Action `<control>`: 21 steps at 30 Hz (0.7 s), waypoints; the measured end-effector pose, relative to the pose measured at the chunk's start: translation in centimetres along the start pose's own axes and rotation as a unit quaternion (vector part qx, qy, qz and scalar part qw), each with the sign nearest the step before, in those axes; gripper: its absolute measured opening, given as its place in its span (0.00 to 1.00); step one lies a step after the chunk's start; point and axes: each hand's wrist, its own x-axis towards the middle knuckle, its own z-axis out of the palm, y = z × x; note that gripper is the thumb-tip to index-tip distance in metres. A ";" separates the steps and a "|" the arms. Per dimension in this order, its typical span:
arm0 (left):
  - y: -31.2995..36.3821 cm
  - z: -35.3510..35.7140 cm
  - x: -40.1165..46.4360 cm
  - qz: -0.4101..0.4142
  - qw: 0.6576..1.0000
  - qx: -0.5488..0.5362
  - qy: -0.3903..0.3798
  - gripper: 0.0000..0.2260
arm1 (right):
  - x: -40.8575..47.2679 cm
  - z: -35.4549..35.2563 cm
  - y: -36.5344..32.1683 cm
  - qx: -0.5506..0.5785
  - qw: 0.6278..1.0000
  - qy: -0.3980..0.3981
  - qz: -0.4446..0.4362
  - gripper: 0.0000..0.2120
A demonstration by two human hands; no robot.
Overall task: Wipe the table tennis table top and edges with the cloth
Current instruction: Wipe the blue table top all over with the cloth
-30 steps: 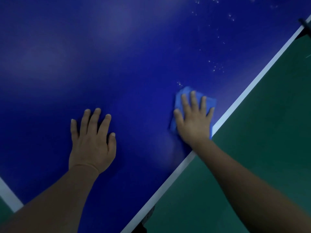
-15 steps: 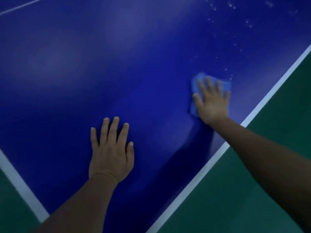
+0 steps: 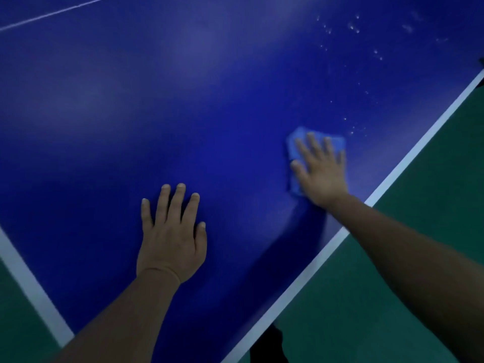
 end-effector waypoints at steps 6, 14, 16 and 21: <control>0.4 -0.1 -0.1 -0.026 1.000 -0.009 0.000 0.28 | 1.2 -0.7 -3.9 0.042 0.993 -0.024 0.107 0.29; 9.5 -0.3 5.3 -0.182 0.974 -0.105 0.085 0.28 | 9.2 -1.7 -13.3 0.007 0.978 -0.052 -0.201 0.29; 11.6 0.3 7.0 -0.187 0.973 -0.115 0.078 0.29 | 11.8 -2.1 -9.5 0.016 0.990 -0.041 -0.133 0.28; 12.7 1.8 8.0 -0.175 0.982 -0.056 0.043 0.28 | 12.6 -2.6 8.7 0.045 0.992 -0.010 0.114 0.28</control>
